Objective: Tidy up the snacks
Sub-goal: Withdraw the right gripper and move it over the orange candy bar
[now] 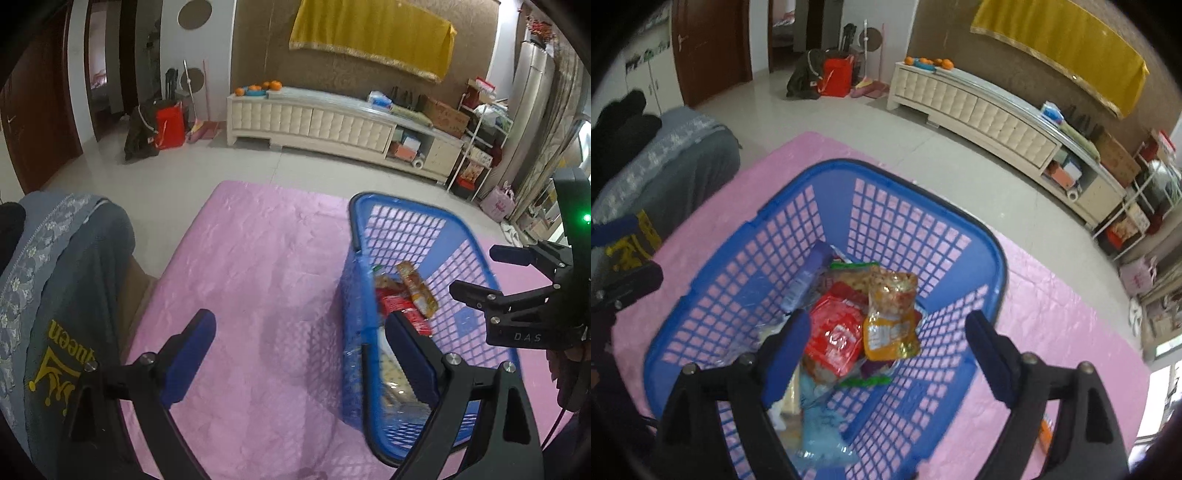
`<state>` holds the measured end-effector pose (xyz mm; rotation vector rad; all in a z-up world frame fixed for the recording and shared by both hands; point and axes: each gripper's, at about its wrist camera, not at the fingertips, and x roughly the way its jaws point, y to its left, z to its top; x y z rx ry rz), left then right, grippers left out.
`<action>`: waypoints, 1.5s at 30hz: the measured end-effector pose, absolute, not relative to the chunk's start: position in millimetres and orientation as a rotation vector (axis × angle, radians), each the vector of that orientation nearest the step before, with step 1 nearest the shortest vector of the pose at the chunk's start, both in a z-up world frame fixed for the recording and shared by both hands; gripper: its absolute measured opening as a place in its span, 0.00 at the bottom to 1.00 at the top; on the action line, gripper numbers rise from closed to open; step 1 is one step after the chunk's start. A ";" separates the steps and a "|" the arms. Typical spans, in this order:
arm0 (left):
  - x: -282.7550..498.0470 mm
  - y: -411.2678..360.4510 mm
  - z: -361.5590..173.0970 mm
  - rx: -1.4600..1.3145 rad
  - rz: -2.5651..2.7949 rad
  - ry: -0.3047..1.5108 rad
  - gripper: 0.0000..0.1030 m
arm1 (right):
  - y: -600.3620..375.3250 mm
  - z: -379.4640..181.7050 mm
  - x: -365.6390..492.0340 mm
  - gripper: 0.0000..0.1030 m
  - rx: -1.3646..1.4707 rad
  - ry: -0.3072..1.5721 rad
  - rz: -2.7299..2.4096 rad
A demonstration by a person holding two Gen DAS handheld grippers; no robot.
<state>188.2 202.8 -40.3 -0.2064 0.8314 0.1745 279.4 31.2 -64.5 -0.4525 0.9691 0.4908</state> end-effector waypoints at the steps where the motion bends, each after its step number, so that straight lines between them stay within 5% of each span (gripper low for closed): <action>1: 185.4 198.3 -34.9 -0.197 0.175 0.823 0.89 | 28.5 -61.0 277.0 0.86 -0.449 0.964 0.491; 22: 189.4 115.9 -6.3 -0.141 0.105 0.821 0.94 | -94.1 -13.1 244.6 0.86 -0.298 0.963 0.398; 24: 193.8 106.1 -6.7 -0.128 0.092 0.828 1.00 | -105.6 -14.3 246.9 0.86 -0.284 0.968 0.384; 45: 261.8 84.2 -52.3 -0.159 0.180 1.021 1.00 | -186.0 -81.3 303.5 0.86 -0.214 1.091 0.343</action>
